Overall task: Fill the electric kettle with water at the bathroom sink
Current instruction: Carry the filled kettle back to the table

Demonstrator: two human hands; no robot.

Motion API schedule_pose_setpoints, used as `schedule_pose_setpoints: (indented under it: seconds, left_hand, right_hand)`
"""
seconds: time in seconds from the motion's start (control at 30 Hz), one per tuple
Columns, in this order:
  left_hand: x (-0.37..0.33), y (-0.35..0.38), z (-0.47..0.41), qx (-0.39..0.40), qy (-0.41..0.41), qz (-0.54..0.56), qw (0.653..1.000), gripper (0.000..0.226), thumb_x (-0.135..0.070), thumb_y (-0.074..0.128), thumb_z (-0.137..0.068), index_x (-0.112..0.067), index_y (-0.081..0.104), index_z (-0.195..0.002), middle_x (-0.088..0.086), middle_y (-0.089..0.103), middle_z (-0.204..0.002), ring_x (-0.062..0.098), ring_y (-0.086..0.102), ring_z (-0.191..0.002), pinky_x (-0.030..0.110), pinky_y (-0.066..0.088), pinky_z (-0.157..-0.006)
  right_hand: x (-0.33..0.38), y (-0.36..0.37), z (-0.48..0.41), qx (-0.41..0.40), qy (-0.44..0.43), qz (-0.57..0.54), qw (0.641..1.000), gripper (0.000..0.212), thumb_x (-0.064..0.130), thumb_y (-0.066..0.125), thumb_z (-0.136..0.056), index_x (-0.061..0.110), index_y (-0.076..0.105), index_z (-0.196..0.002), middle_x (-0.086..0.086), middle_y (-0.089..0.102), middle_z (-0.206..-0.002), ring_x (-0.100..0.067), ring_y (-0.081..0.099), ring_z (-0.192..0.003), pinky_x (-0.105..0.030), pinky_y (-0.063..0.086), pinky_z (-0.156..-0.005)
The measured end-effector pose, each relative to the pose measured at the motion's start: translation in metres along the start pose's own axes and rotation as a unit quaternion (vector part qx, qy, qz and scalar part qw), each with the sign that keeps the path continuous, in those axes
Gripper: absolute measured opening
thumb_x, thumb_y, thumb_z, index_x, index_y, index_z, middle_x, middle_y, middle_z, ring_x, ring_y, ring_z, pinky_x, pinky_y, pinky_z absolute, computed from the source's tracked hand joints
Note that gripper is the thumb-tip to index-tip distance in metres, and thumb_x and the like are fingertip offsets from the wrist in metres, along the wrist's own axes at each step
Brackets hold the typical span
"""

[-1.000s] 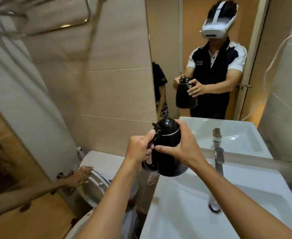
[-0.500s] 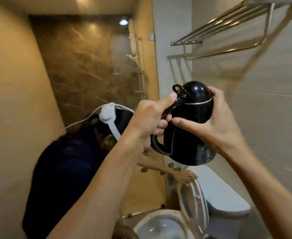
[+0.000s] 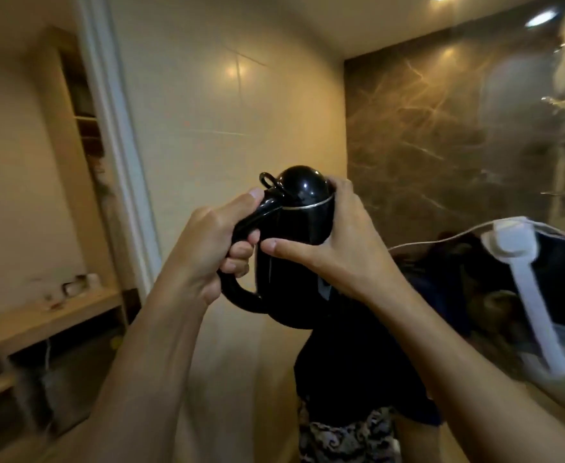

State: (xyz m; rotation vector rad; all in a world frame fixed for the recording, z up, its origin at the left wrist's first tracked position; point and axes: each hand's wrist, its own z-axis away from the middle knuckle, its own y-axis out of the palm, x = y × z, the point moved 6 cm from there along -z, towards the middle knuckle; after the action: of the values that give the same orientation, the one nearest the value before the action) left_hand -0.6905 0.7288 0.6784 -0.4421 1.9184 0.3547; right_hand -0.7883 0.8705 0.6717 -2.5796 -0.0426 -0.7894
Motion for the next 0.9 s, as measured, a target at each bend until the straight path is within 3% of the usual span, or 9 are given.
schedule_pose_setpoints:
  seconds: [0.1,0.23,0.33,0.43,0.63,0.73,0.9]
  left_hand:
    - [0.018,-0.08,0.001,-0.075,-0.013,-0.023,0.997,0.043,-0.039,0.063,-0.091,-0.011,0.054,-0.061,0.0,0.046,-0.048,0.005,0.03,-0.029,0.015,0.019,-0.03]
    - [0.047,-0.173,0.008,-0.161,-0.034,-0.074,0.984,0.046,-0.043,0.063,-0.091,-0.009,0.053,-0.061,0.001,0.044,-0.044,0.006,0.028,-0.028,0.015,0.018,-0.029]
    - [0.069,-0.235,0.017,-0.229,-0.035,-0.1,0.968,0.038,-0.038,0.064,-0.092,-0.012,0.057,-0.066,0.007,0.046,-0.054,0.008,0.032,-0.032,0.015,0.019,-0.031]
    - [0.09,-0.284,0.027,-0.284,-0.051,-0.101,0.952,0.035,-0.033,0.059,-0.097,-0.012,0.056,-0.069,0.0,0.048,-0.047,0.005,0.033,-0.03,0.016,0.019,-0.031]
    - [0.123,-0.377,0.051,-0.398,-0.08,-0.152,0.901,0.046,-0.035,0.056,-0.098,-0.01,0.053,-0.06,-0.003,0.04,-0.042,0.006,0.028,-0.031,0.019,0.018,-0.034]
    - [0.136,-0.419,0.066,-0.444,-0.087,-0.158,0.878,0.046,-0.033,0.056,-0.098,-0.009,0.052,-0.06,-0.004,0.04,-0.041,0.006,0.029,-0.031,0.019,0.019,-0.034]
    - [0.162,-0.504,0.092,-0.522,-0.09,-0.179,0.829,0.049,-0.039,0.059,-0.095,-0.01,0.054,-0.055,0.003,0.036,-0.045,0.012,0.028,-0.036,0.022,0.017,-0.04]
  right_hand:
    - [0.006,0.094,-0.014,0.053,-0.012,-0.069,0.996,0.113,0.066,0.087,-0.057,0.025,0.034,-0.149,0.006,0.05,-0.135,-0.02,0.053,-0.13,-0.041,0.05,-0.108]
    - [0.011,0.21,-0.023,0.133,-0.017,-0.144,0.98,0.112,0.073,0.078,-0.05,0.031,0.033,-0.144,0.003,0.054,-0.135,-0.021,0.057,-0.127,-0.046,0.052,-0.106]
    - [0.016,0.288,-0.024,0.191,-0.023,-0.191,0.962,0.111,0.07,0.08,-0.051,0.031,0.033,-0.143,0.005,0.056,-0.136,-0.018,0.058,-0.127,-0.043,0.052,-0.107]
    - [0.022,0.364,-0.024,0.245,-0.036,-0.233,0.94,0.112,0.066,0.084,-0.055,0.031,0.031,-0.147,0.006,0.054,-0.14,-0.017,0.056,-0.131,-0.043,0.051,-0.11]
    - [0.045,0.499,-0.019,0.354,-0.058,-0.309,0.881,0.111,0.067,0.087,-0.057,0.04,0.028,-0.148,0.005,0.05,-0.144,-0.02,0.051,-0.136,-0.048,0.048,-0.114]
    - [0.063,0.555,-0.013,0.386,-0.08,-0.333,0.856,0.111,0.065,0.088,-0.057,0.034,0.031,-0.148,0.006,0.051,-0.143,-0.018,0.051,-0.135,-0.046,0.049,-0.113]
    - [0.097,0.656,-0.001,0.438,-0.108,-0.368,0.813,0.104,0.048,0.095,-0.062,0.028,0.037,-0.145,0.007,0.052,-0.139,-0.015,0.053,-0.133,-0.034,0.049,-0.111]
